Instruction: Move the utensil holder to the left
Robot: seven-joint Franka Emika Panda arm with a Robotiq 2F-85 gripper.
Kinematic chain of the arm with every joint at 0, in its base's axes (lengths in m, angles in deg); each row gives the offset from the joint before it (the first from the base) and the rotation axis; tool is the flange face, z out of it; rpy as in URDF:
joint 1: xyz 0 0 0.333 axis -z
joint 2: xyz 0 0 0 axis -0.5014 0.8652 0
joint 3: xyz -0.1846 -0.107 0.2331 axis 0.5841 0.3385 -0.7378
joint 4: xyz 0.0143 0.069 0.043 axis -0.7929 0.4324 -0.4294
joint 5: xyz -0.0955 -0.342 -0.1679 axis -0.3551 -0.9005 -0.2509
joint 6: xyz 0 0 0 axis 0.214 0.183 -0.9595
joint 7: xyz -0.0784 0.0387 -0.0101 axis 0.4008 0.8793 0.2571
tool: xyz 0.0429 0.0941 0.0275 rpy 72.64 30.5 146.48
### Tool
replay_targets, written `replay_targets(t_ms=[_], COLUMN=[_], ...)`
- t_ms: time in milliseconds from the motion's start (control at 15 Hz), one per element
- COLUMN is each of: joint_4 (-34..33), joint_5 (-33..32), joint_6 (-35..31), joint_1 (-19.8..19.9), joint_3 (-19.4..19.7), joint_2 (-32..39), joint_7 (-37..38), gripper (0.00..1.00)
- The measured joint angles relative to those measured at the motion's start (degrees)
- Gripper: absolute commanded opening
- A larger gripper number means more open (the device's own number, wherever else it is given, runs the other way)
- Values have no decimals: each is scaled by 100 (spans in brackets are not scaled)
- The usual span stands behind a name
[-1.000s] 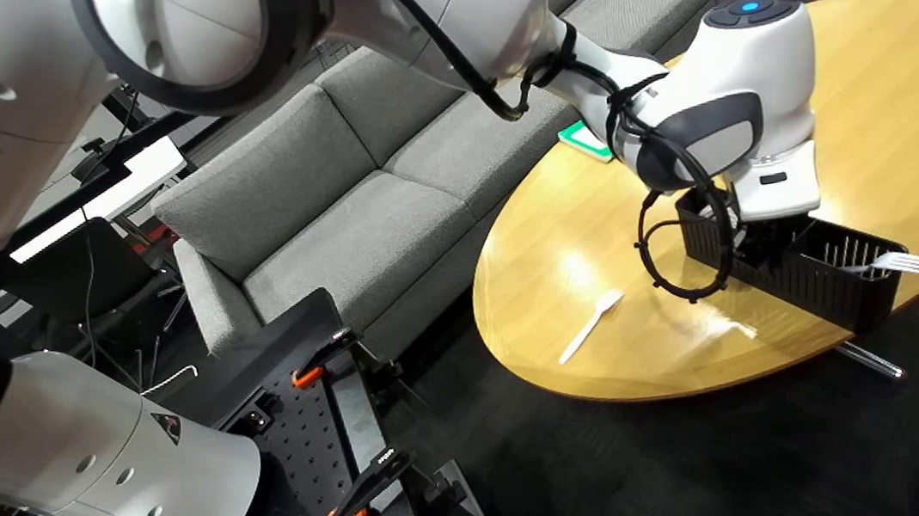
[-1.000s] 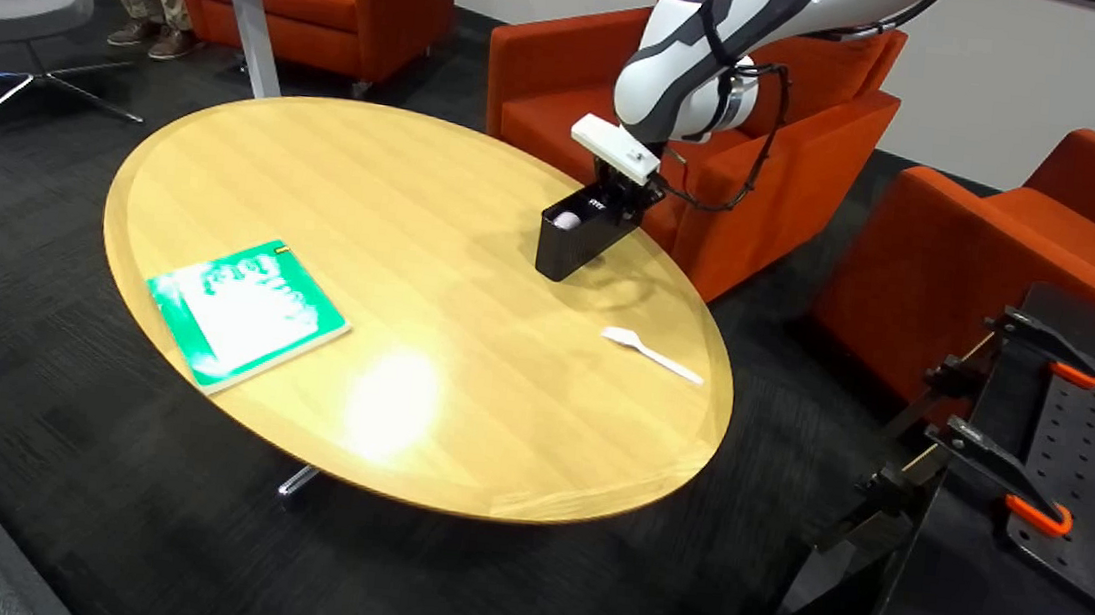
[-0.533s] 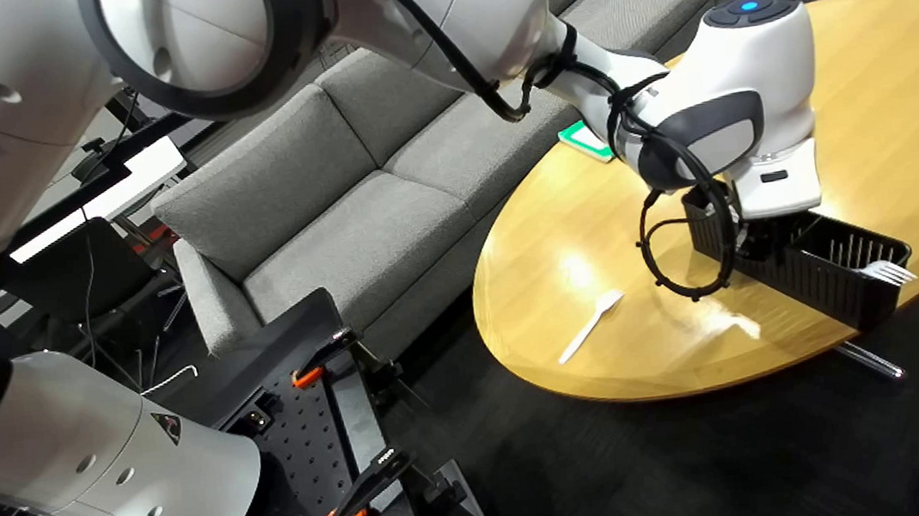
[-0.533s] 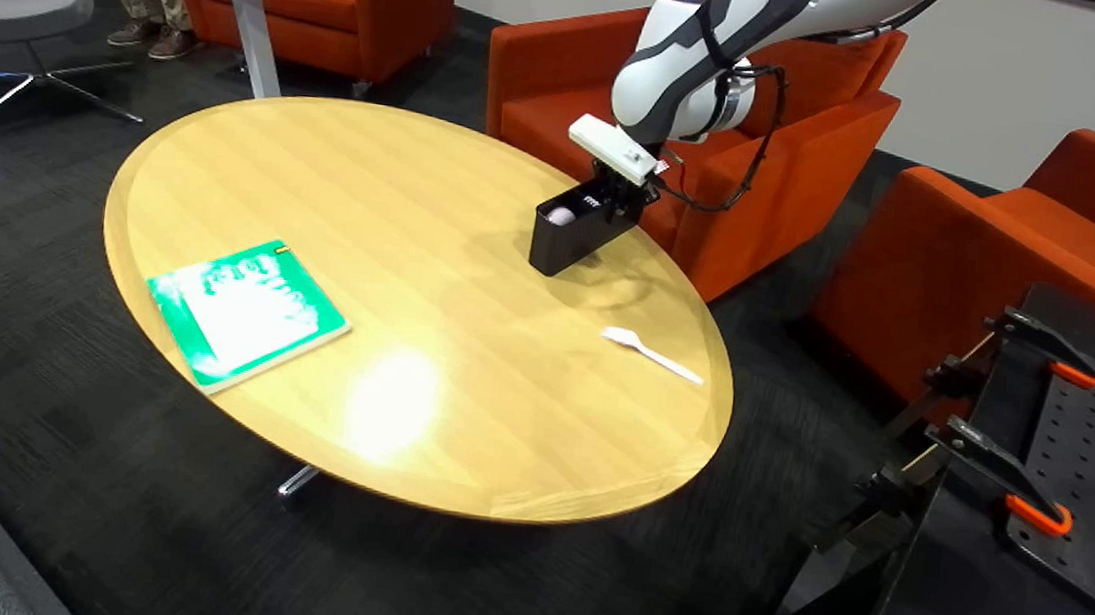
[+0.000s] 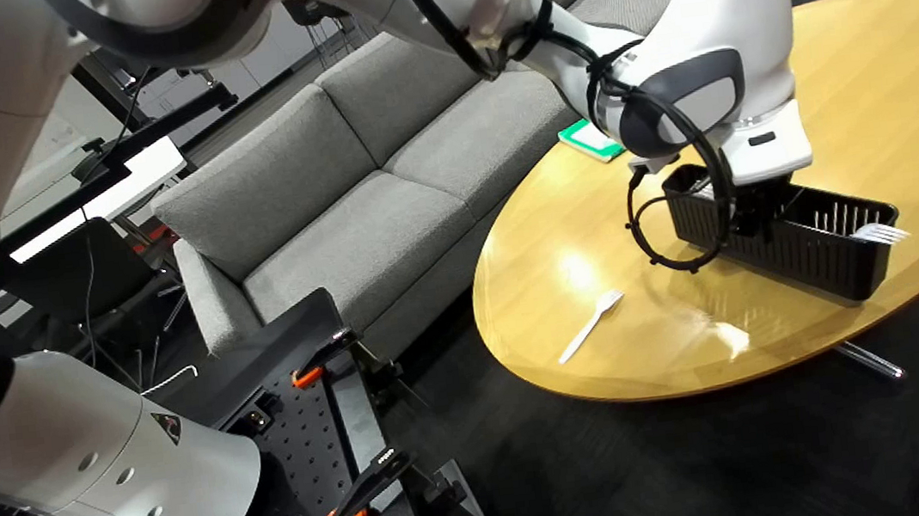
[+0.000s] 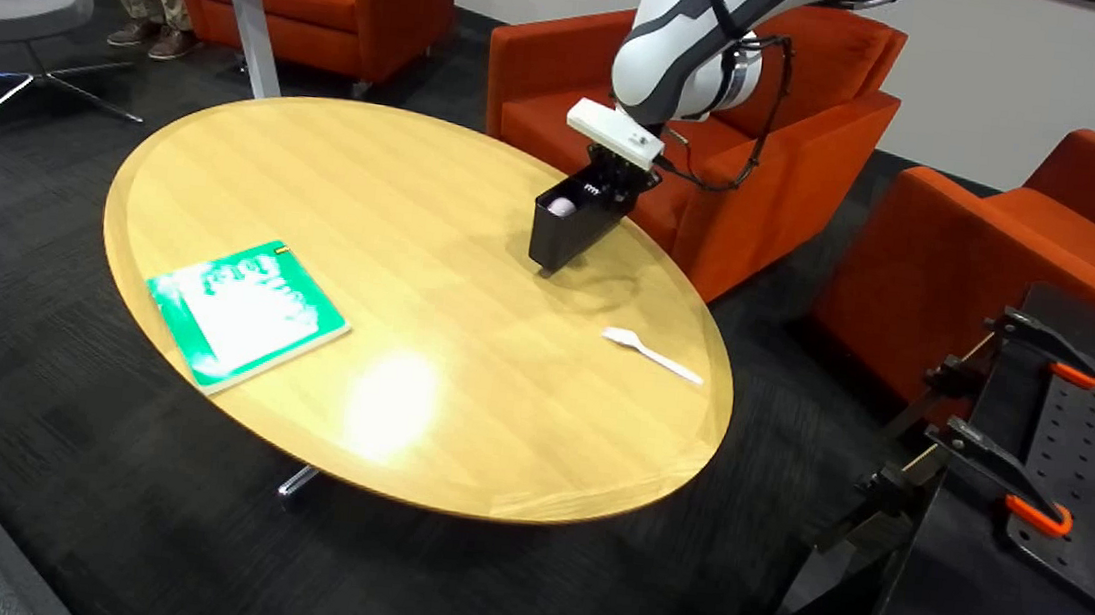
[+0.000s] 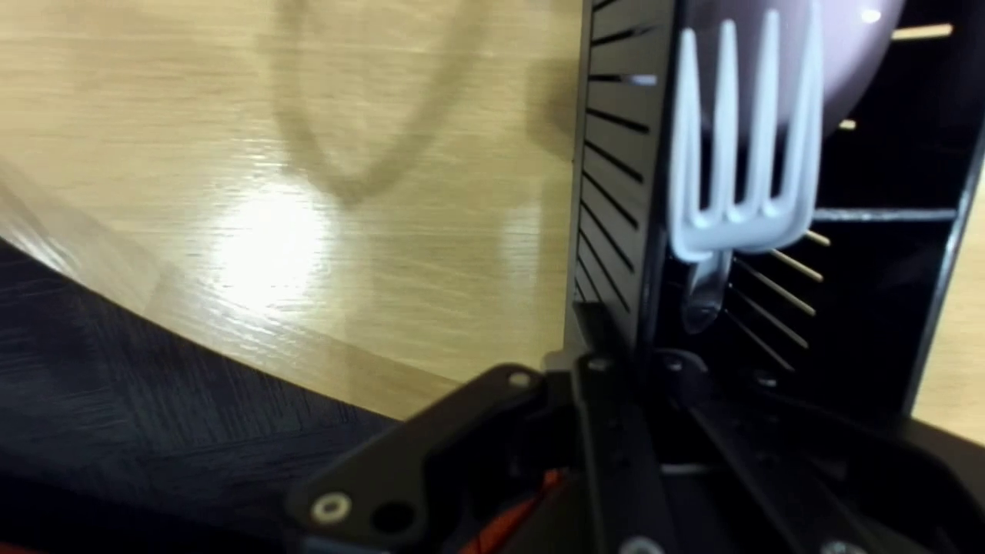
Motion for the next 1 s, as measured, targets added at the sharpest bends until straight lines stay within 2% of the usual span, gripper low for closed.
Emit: replay_targets(t_ms=[333,667,1000], joint_4=[1154,2279,2851], joint_5=[-433,-813,-910], joint_6=[-1,-201,-624], joint_1=[-501,-1294,-1833], joint_3=[-1,-66,-394], joint_2=[-882,-1615,-1946], joint_7=[-368,-481,-583], gripper=[1,1,1])
